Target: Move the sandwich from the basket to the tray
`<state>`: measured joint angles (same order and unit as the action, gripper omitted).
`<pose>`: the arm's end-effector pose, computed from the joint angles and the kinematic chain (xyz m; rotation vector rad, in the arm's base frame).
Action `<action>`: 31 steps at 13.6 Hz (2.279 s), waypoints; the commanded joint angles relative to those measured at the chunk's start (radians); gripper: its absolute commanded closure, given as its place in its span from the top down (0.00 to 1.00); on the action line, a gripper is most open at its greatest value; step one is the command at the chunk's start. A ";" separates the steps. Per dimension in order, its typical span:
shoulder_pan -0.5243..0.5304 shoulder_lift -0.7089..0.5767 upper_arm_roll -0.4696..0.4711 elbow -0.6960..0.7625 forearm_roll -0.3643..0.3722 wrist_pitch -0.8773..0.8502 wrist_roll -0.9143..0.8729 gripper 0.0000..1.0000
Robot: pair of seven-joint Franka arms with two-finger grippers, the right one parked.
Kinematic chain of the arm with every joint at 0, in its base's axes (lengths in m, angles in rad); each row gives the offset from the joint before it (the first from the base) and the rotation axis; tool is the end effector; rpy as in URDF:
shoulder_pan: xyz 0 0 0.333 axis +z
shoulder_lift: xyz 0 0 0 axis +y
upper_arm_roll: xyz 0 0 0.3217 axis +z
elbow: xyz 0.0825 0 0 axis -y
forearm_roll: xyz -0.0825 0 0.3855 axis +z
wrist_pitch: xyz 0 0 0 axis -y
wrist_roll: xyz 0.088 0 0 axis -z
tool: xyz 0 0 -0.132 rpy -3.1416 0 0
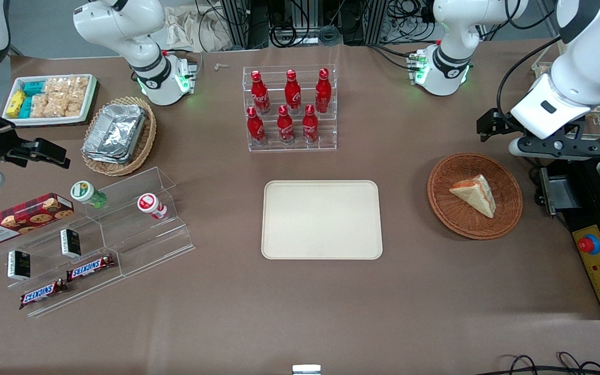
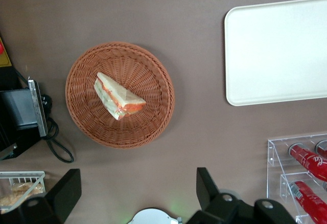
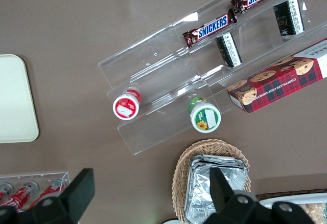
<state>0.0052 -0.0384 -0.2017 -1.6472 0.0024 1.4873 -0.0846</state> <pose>0.5195 -0.1050 0.5833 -3.1041 0.1728 0.1862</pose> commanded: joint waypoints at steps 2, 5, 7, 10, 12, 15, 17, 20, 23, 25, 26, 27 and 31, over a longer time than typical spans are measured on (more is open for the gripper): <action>0.001 -0.023 0.025 -0.026 0.008 -0.042 -0.063 1.00; 0.003 -0.067 0.080 -0.112 0.042 -0.015 -0.151 1.00; 0.001 -0.132 0.143 -0.218 0.034 0.068 -0.164 1.00; 0.001 -0.182 0.188 -0.342 0.036 0.140 -0.211 1.00; 0.001 -0.213 0.191 -0.434 0.037 0.233 -0.276 1.00; 0.001 -0.210 0.191 -0.525 0.036 0.341 -0.395 1.00; -0.005 -0.198 0.191 -0.575 0.037 0.421 -0.480 1.00; -0.013 -0.124 0.191 -0.582 0.037 0.471 -0.553 1.00; -0.013 -0.058 0.191 -0.594 0.037 0.527 -0.618 1.00; -0.013 -0.035 0.191 -0.602 0.037 0.551 -0.621 1.00; -0.013 -0.029 0.192 -0.612 0.037 0.568 -0.621 1.00; -0.013 -0.023 0.192 -0.621 0.037 0.588 -0.621 1.00; -0.013 0.034 0.192 -0.649 0.039 0.663 -0.684 1.00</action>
<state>0.0007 -0.0232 -0.0108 -2.2756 0.0298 2.1089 -0.7164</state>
